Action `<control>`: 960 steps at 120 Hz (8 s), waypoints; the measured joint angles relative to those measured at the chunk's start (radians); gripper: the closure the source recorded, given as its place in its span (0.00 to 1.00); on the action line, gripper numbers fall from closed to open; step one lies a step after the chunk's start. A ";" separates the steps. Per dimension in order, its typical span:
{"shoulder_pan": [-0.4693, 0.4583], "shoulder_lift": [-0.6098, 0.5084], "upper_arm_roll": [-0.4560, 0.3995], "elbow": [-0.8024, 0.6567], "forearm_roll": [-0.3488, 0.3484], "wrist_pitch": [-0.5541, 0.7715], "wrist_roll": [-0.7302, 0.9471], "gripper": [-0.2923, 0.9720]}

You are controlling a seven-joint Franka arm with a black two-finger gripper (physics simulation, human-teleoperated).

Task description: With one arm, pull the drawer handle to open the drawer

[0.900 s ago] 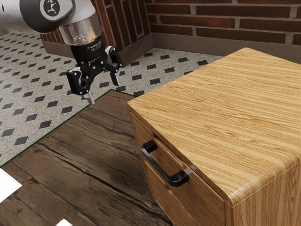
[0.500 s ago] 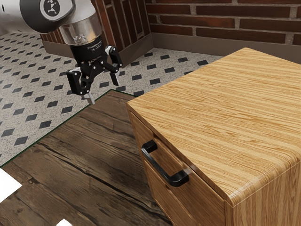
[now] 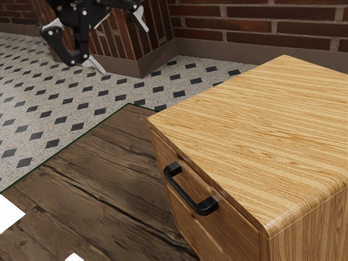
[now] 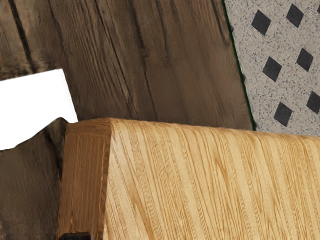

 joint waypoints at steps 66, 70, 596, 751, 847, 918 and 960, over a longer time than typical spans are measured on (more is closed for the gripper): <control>0.027 0.081 -0.015 -0.090 0.071 0.160 -0.040 0.23; 0.031 0.004 -0.013 -0.167 0.074 0.171 -0.040 0.23; -0.226 -0.985 0.083 -1.494 0.036 0.687 -0.151 0.24; -0.377 -1.269 0.111 -1.586 0.104 0.464 -0.197 0.24; -0.416 -1.382 0.040 -1.591 0.096 0.363 -0.249 0.24; -0.436 -1.474 0.040 -1.591 0.096 0.273 -0.275 0.24; -0.444 -1.487 0.025 -1.580 0.098 0.246 -0.289 0.24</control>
